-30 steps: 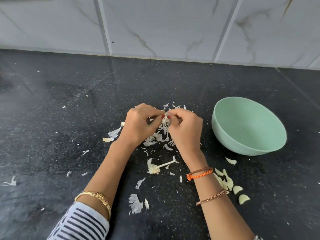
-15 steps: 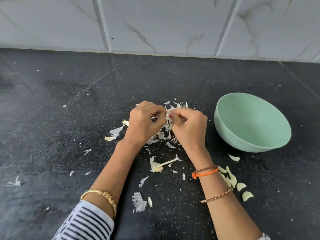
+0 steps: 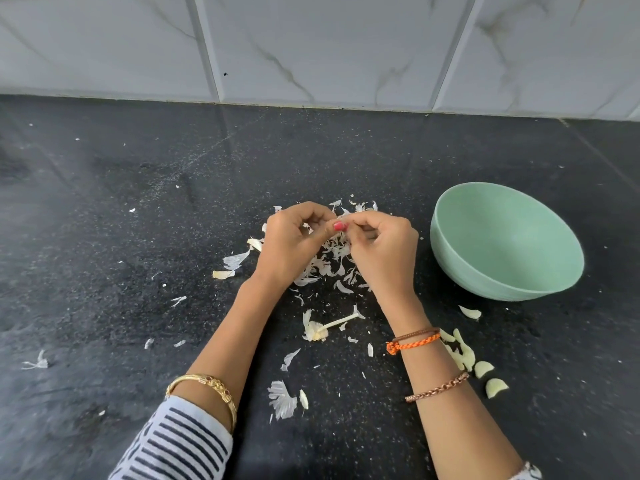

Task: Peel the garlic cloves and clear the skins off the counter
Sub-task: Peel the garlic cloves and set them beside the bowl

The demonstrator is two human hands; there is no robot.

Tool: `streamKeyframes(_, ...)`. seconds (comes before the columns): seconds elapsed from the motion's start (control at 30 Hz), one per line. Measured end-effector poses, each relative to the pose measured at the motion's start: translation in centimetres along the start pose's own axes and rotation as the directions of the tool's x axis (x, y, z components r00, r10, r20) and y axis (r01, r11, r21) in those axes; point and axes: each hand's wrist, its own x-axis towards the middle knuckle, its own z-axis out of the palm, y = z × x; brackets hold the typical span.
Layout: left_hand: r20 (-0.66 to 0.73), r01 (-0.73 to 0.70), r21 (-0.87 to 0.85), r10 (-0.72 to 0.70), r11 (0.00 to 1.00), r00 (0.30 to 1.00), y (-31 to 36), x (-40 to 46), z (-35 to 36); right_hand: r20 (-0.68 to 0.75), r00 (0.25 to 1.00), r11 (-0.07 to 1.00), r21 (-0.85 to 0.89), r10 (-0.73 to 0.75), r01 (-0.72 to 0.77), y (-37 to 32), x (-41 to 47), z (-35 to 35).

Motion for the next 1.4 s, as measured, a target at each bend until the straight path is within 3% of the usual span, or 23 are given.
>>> streamKeyframes(0.23,0.028,-0.088,0.083,0.086,0.993,0.996,-0.4,0.1,-0.6,-0.004,1.000,0.996,-0.085,-0.011,0.010,0.3,0.0,0.0)
streamKeyframes(0.5,-0.049,-0.309,0.263,0.333,0.914,0.942,-0.6,0.1,-0.6,-0.005,0.997,0.987,-0.143,-0.077,0.075,0.3,-0.2,0.3)
streamKeyframes(0.57,-0.090,-0.277,0.224,0.303,0.934,0.949,-0.4,0.0,-0.5,-0.007,0.995,0.987,-0.125,-0.099,0.097,0.3,-0.2,0.2)
streamKeyframes(0.7,-0.138,-0.004,-0.132,-0.014,0.991,0.990,0.2,0.1,-0.6,0.114,0.987,0.990,0.101,-0.113,0.102,-0.4,0.2,-0.5)
streamKeyframes(0.8,-0.196,0.085,-0.176,-0.120,0.981,0.973,-0.1,0.4,-1.1,0.125,0.991,0.958,0.287,-0.054,0.016,-1.0,0.2,-0.8)
streamKeyframes(1.0,-0.057,0.013,-0.134,-0.020,0.991,0.998,0.3,-0.1,0.1,0.084,0.967,0.905,0.341,0.239,-0.253,-0.9,-0.1,-0.3)
streamKeyframes(1.3,-0.084,0.027,-0.211,-0.046,0.977,0.995,0.0,0.0,0.1,0.092,0.968,0.900,0.355,0.234,-0.252,-0.8,0.0,-0.6)
streamKeyframes(1.4,-0.096,0.021,-0.154,-0.036,0.988,0.995,0.1,0.0,0.0,0.136,0.962,0.888,0.372,0.237,-0.272,-1.0,-0.1,-0.5)
